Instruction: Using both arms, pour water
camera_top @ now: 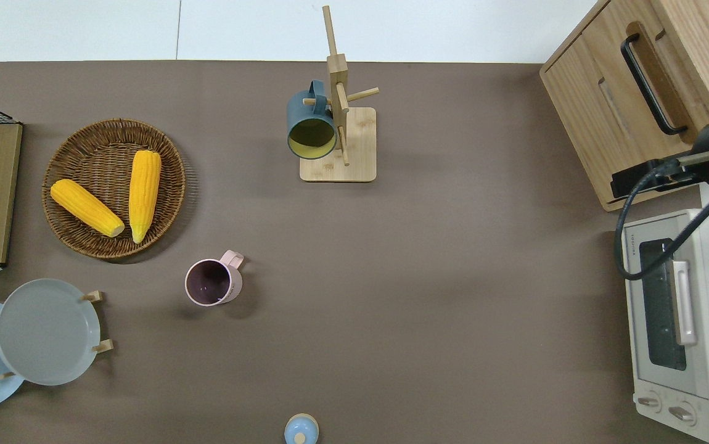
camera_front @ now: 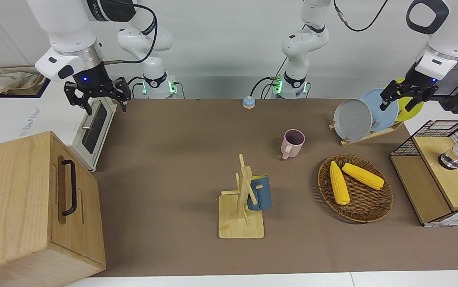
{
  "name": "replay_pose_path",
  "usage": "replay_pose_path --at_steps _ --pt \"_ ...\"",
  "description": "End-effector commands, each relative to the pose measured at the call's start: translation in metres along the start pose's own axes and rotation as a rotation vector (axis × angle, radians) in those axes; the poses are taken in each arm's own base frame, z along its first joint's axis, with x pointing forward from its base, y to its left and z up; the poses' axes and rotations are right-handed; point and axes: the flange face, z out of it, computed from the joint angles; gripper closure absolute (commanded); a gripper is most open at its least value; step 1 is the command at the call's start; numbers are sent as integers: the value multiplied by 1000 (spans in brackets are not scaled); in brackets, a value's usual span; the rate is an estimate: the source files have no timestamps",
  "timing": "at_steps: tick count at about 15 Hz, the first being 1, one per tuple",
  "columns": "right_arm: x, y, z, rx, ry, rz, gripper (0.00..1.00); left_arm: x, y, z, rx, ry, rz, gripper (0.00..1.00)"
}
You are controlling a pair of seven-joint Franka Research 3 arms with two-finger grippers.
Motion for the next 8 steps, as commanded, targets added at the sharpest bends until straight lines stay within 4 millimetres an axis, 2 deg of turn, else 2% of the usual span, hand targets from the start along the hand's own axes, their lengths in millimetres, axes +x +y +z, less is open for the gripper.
replay_pose_path --at_steps 1,5,6,8 --pt "-4 -1 -1 19 8 14 17 -2 39 0 52 -25 -8 5" --pt "-4 -1 -1 19 8 14 17 6 94 6 93 -34 29 5" --pt "-5 -1 -2 19 10 16 17 7 99 6 90 -35 20 5" --pt "-4 -1 -1 19 8 14 17 7 122 8 86 -41 47 5"
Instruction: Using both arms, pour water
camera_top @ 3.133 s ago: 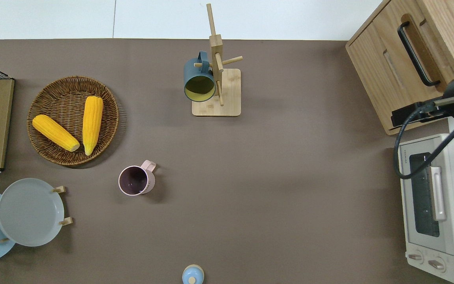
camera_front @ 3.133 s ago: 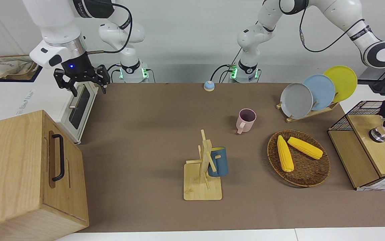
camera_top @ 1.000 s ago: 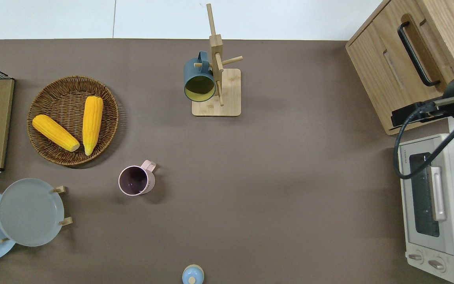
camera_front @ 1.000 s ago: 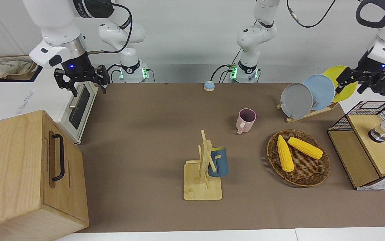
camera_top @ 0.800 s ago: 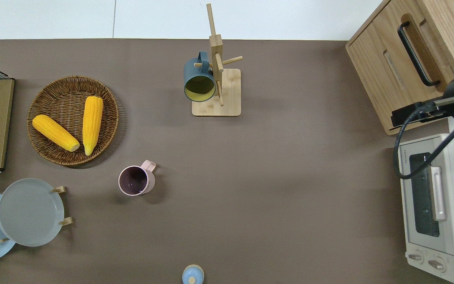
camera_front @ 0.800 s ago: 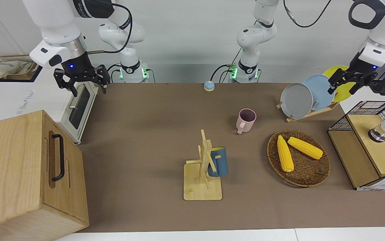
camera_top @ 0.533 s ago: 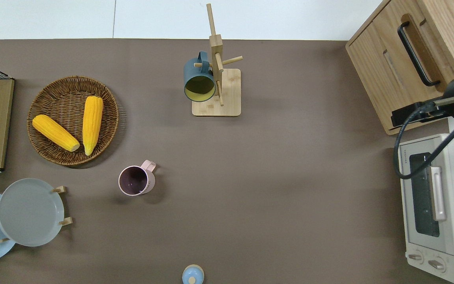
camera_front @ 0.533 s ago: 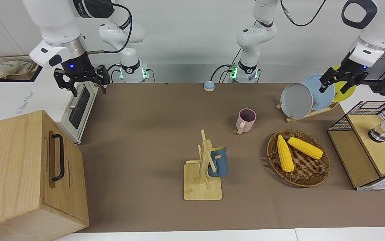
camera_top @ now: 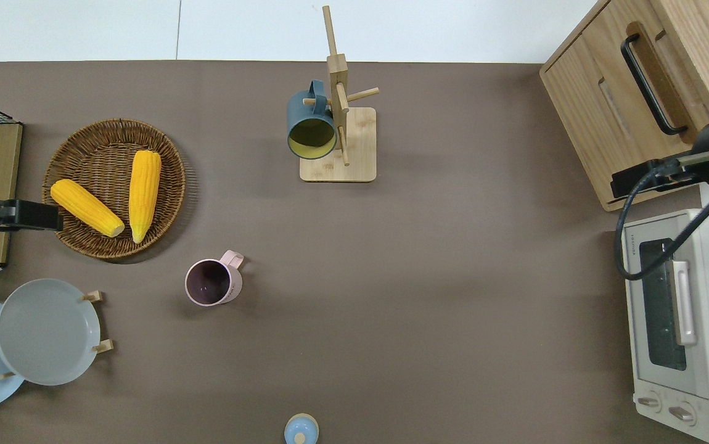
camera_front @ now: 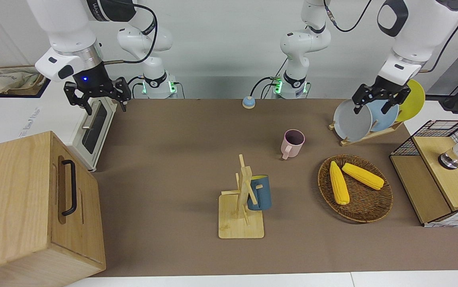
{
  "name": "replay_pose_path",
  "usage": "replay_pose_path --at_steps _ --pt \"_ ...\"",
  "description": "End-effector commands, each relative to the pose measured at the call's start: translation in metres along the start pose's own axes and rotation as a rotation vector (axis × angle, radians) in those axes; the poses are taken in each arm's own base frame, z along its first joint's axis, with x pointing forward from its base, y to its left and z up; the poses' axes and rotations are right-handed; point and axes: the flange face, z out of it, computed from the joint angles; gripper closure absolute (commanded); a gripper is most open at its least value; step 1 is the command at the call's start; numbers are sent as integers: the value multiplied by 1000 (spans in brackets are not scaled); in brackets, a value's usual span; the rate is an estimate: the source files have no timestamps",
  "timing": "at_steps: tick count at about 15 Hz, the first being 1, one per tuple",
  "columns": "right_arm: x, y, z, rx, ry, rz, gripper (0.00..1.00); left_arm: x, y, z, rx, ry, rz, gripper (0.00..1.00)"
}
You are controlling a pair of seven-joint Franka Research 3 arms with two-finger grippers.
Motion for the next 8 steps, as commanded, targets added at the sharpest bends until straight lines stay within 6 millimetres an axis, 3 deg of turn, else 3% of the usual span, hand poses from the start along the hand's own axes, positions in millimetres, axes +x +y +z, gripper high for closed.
replay_pose_path --at_steps 1,4,8 --pt "-4 -1 -1 19 8 14 17 -4 27 -1 21 -19 22 5" --pt "-4 -1 -1 19 8 14 17 -4 44 0 16 -26 51 5" --pt "-5 -1 -1 19 8 16 17 -5 48 0 11 -36 58 5"
